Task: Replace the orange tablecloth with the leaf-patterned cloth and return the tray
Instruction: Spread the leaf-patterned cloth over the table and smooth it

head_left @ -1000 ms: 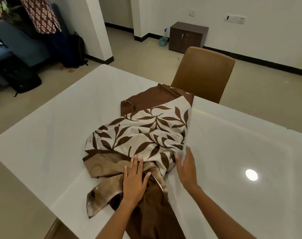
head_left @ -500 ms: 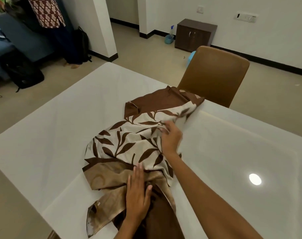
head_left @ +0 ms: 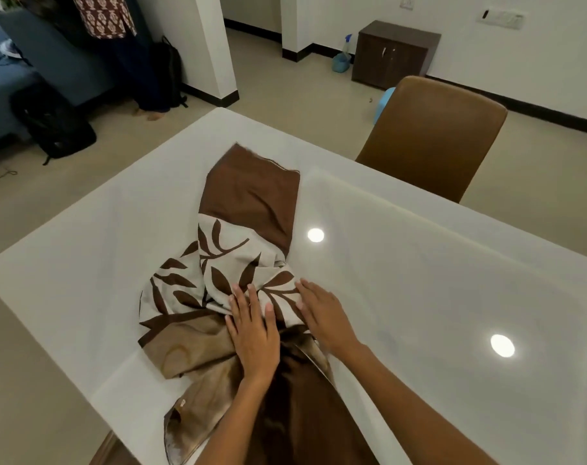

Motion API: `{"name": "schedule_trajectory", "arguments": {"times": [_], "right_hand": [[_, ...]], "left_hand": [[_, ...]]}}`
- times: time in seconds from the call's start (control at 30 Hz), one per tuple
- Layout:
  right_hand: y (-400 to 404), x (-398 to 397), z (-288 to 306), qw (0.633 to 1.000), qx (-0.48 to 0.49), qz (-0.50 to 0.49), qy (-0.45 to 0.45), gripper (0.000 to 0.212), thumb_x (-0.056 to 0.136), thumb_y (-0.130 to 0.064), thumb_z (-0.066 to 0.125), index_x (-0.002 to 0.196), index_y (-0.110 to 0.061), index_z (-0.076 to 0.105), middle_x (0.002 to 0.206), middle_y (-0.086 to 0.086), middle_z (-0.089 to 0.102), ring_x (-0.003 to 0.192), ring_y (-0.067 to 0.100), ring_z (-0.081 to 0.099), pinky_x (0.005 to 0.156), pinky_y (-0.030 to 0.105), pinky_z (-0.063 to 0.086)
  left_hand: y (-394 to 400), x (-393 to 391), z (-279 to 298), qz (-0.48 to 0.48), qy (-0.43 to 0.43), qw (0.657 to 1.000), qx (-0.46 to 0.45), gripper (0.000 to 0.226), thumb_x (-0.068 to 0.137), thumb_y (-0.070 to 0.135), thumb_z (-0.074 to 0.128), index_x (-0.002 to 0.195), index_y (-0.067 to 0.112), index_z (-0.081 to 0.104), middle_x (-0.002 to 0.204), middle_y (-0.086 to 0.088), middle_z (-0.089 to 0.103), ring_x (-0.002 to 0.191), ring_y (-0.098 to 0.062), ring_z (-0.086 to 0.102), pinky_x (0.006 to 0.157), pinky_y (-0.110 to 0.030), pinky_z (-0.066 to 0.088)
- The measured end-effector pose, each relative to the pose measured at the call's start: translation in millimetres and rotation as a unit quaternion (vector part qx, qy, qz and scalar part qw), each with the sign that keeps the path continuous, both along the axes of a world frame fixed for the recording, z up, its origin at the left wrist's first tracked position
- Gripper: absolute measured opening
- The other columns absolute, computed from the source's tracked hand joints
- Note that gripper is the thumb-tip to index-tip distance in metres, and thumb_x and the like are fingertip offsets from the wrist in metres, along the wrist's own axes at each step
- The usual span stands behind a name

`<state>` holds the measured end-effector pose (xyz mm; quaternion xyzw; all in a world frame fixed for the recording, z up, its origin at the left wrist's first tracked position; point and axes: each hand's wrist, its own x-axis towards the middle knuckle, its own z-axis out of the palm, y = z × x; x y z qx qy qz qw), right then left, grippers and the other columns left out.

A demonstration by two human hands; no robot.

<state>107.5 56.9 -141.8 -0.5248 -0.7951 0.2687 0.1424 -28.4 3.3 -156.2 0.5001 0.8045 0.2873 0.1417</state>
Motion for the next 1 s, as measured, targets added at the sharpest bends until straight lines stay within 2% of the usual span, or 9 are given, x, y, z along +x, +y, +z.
{"name": "schedule_trajectory", "arguments": {"times": [0.1,0.2,0.47,0.6,0.73,0.83,0.87,0.93,1.0], "right_hand": [[-24,3,-13,1.000,0.002,0.014,0.002,0.065,0.094,-0.060,0.011,0.150,-0.028,-0.002,0.159,-0.007,0.001,0.144,0.006,0.000,0.119,0.036,0.003],[-50,7,-21,1.000,0.004,0.025,-0.003,0.081,0.088,-0.072,0.016,0.147,-0.026,-0.014,0.156,-0.009,-0.015,0.142,0.002,-0.013,0.116,0.027,-0.009],[-71,38,-9,0.972,0.014,-0.206,0.112,0.067,0.092,-0.032,0.055,0.144,-0.033,0.012,0.143,-0.019,0.024,0.127,-0.003,0.028,0.109,0.019,0.023],[-65,75,1,0.937,0.034,-0.314,0.152,0.064,0.091,-0.014,0.058,0.138,-0.038,0.023,0.139,-0.015,0.037,0.125,0.000,0.036,0.109,0.025,0.029],[-60,98,21,0.911,0.066,-0.373,0.167,0.051,0.089,-0.002,0.058,0.127,-0.034,0.046,0.127,-0.001,0.057,0.116,0.012,0.053,0.104,0.031,0.042],[-56,77,42,0.924,0.196,-0.308,0.113,0.046,0.086,0.002,0.053,0.122,-0.025,0.058,0.115,0.001,0.064,0.101,0.007,0.051,0.087,0.027,0.049],[-53,64,51,0.939,0.220,-0.244,0.098,0.040,0.085,-0.004,0.050,0.120,-0.020,0.061,0.112,0.000,0.065,0.098,0.007,0.051,0.083,0.025,0.048],[-48,35,67,0.983,0.161,-0.051,0.072,0.037,0.086,-0.017,0.043,0.116,-0.018,0.065,0.113,0.001,0.065,0.107,0.012,0.050,0.095,0.027,0.039],[-44,19,82,0.988,0.028,0.154,0.009,0.031,0.087,-0.018,0.051,0.116,-0.020,0.064,0.121,-0.002,0.062,0.123,0.013,0.043,0.113,0.028,0.011]], "left_hand": [[5,-5,-10,-0.013,0.031,0.999,-0.025,0.069,0.092,0.061,-0.005,0.150,0.026,0.007,0.159,0.000,0.001,0.146,-0.014,-0.004,0.118,-0.041,0.005],[11,-6,-14,-0.047,0.065,0.996,-0.026,0.065,0.096,0.055,-0.001,0.151,0.024,0.012,0.159,0.000,0.004,0.146,-0.016,0.001,0.118,-0.041,0.009],[54,43,-13,-0.204,0.036,0.978,-0.009,0.063,0.094,0.056,-0.003,0.150,0.029,0.011,0.158,0.002,0.006,0.145,-0.011,-0.002,0.118,-0.033,0.002],[65,90,-6,-0.281,-0.023,0.959,-0.024,0.076,0.085,0.067,-0.010,0.150,0.032,0.010,0.159,0.004,0.002,0.144,-0.009,-0.008,0.116,-0.029,-0.007],[60,98,8,-0.307,-0.113,0.943,-0.056,0.064,0.091,0.062,0.008,0.148,0.035,0.017,0.158,0.009,0.005,0.141,0.001,-0.008,0.114,-0.025,-0.008],[48,93,25,-0.274,-0.301,0.907,-0.105,0.057,0.091,0.067,0.021,0.141,0.043,0.035,0.153,0.009,0.028,0.141,-0.004,0.018,0.118,-0.037,0.014],[41,94,31,-0.226,-0.314,0.916,-0.103,0.052,0.093,0.066,0.027,0.136,0.041,0.044,0.146,0.005,0.041,0.136,-0.011,0.035,0.114,-0.041,0.027],[32,79,49,-0.036,-0.347,0.936,-0.033,0.046,0.099,0.049,0.035,0.132,0.022,0.053,0.130,-0.008,0.058,0.113,-0.019,0.060,0.096,-0.035,0.049],[35,42,67,0.006,-0.408,0.912,0.033,0.052,0.099,0.049,0.027,0.133,0.017,0.050,0.124,-0.003,0.060,0.098,-0.007,0.064,0.080,-0.021,0.053]]}}
